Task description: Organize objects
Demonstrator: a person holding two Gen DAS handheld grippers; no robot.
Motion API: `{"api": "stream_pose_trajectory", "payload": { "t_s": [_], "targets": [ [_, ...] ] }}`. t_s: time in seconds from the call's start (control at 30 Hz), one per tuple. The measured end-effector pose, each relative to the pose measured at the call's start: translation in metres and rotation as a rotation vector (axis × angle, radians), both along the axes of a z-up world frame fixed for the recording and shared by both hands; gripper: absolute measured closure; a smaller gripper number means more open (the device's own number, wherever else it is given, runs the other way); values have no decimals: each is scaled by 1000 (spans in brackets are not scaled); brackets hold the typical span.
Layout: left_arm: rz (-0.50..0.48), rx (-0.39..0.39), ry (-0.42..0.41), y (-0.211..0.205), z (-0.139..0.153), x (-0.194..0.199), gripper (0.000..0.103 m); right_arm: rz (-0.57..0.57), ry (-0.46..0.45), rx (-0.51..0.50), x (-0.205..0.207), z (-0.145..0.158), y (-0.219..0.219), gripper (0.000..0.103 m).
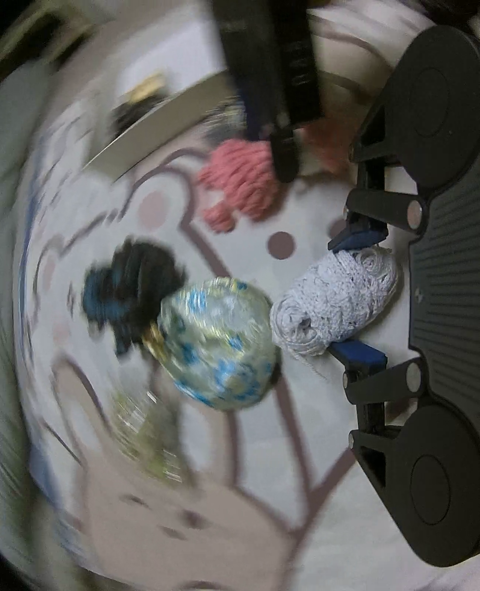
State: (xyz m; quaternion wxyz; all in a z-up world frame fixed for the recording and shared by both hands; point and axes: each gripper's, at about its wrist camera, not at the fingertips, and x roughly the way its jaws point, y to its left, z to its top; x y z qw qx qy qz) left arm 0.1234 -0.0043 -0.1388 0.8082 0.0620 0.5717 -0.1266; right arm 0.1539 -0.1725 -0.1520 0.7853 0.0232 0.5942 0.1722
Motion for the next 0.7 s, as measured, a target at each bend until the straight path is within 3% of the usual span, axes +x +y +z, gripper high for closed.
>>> {"api": "stream_pose_trajectory", "payload": {
  "t_s": [0.1,0.17,0.23,0.3,0.5,0.6,0.7],
  "targets": [
    [-97,51,-11,-6,1,-3,51,29,1,-5,-1,-4,5,50],
    [-86,58,-16,-9,-2,-3,49,36,-11,-19,-2,-3,8,52],
    [-26,45,-17,-8,-4,-2,49,47,-34,-26,-3,0,10,64],
    [63,30,-2,-6,-7,-1,48,45,-40,-19,-3,4,9,67],
    [303,-56,15,2,-11,-4,47,67,-87,-11,-7,12,9,67],
    [357,-99,17,5,-10,-7,48,83,-95,-2,-7,14,10,64],
    [365,-86,7,6,-10,-9,58,73,-93,-13,-7,15,8,59]
  ]
}}
